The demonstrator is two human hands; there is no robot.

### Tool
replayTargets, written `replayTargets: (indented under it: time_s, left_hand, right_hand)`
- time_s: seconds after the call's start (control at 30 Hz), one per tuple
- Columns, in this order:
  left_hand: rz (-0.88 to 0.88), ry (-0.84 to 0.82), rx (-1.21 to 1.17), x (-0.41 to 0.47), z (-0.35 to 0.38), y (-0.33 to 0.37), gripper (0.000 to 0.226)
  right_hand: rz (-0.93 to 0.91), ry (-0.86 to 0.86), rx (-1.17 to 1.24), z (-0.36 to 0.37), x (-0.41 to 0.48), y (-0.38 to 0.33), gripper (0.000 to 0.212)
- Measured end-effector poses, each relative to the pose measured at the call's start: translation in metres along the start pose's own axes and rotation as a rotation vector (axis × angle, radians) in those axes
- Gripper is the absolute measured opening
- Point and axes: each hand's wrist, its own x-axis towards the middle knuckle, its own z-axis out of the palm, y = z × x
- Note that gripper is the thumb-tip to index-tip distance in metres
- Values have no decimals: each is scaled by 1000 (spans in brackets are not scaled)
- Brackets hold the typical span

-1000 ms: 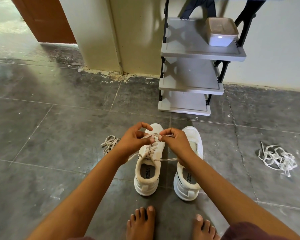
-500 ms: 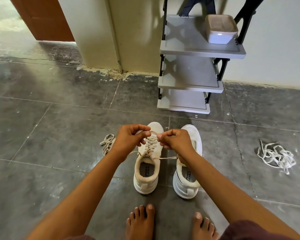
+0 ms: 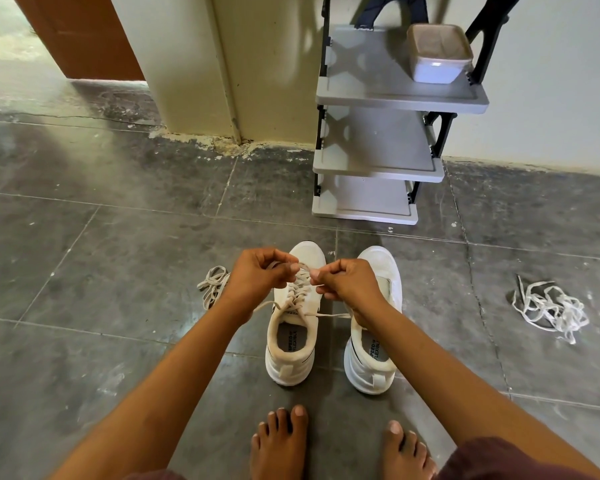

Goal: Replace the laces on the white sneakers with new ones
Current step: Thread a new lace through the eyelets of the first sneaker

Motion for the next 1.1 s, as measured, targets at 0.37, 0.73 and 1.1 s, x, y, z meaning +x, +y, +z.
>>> replayTargets:
  time_s: [0.37,0.73,1.1]
  left_hand:
    - [-239,523,-118,8,-27,-38,14]
    - [-318,965,-381,3,-49,-39,10]
    - [-163,41,736,-7,-15,-46,32]
  right_hand:
    - [23,520,-72,-34,20,4,21]
    - [112,448,99,-46,29,16,12]
    - [-291,-251,-848,0,17,40,35]
